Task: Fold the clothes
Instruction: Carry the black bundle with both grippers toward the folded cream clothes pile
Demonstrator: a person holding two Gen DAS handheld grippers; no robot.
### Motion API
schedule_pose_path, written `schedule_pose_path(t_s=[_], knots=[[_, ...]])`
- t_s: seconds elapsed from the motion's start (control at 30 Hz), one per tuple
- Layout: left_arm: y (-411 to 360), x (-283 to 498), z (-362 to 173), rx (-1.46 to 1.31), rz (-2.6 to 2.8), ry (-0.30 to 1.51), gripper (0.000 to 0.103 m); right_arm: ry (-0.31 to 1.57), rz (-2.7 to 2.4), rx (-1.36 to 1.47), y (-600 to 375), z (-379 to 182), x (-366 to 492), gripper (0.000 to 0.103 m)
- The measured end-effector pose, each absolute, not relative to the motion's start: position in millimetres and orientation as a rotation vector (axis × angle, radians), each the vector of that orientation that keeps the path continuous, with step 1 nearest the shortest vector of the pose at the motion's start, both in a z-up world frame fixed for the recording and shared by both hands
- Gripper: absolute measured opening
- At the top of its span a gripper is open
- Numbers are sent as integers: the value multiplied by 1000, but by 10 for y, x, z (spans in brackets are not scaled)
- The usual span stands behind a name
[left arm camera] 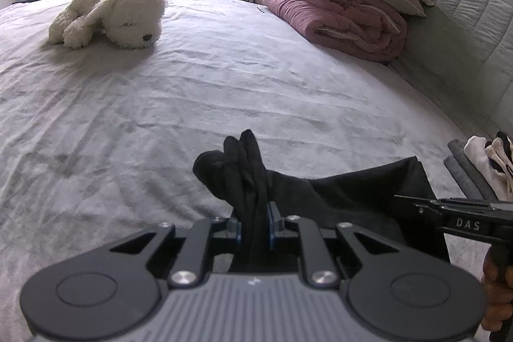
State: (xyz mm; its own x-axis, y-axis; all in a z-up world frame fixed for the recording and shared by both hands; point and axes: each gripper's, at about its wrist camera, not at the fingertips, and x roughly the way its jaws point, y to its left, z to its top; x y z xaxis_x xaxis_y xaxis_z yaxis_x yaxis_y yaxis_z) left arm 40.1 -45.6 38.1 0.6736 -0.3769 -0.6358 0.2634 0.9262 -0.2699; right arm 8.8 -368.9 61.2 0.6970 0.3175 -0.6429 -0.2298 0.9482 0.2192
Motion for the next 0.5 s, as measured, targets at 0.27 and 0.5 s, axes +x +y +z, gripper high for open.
schedule_pose_path(t_s=[0.27, 0.5], knots=[[-503, 359, 418, -127, -358, 730, 14, 712, 298, 85, -3641, 650, 37, 14], [-523, 332, 456, -112, -358, 713, 14, 688, 289, 57, -3609, 684, -6, 14]])
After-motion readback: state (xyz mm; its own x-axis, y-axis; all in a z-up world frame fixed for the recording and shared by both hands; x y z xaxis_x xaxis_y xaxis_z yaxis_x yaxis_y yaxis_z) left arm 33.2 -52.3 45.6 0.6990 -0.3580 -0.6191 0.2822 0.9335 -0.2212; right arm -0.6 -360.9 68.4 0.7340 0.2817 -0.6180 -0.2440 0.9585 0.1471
